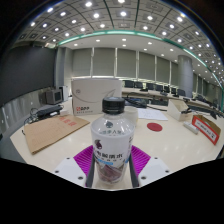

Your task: Pour water

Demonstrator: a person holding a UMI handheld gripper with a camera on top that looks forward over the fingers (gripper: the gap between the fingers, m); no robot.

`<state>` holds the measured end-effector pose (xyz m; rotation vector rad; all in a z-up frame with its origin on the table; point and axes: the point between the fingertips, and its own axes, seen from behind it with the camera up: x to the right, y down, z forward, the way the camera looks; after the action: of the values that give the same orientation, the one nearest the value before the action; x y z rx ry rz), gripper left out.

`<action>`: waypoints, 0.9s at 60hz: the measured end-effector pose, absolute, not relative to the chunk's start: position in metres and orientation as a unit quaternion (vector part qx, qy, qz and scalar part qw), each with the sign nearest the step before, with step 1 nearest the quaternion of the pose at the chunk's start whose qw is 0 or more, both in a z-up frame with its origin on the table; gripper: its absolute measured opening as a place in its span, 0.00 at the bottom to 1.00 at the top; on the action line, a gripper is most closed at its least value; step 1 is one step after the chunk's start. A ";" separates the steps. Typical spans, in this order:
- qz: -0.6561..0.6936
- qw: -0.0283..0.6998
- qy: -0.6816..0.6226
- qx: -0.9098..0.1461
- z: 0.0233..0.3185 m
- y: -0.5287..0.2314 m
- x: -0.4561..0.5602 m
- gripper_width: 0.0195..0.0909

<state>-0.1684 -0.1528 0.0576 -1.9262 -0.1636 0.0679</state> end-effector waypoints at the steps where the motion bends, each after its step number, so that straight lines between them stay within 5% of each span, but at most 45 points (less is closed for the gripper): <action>1: 0.029 0.567 -0.070 -0.820 0.058 -0.153 -0.168 0.44; 9: 0.017 0.571 -0.064 -0.819 0.073 -0.155 -0.162 0.31; 22: -0.044 0.564 -0.083 -0.821 0.124 -0.136 -0.110 0.31; 41: -0.239 0.536 -0.169 -0.792 0.188 0.000 0.032 0.31; 54: -0.386 0.477 -0.340 -0.713 0.183 0.098 0.047 0.31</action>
<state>0.0475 0.0981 0.1829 -1.7413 -0.8299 -0.9427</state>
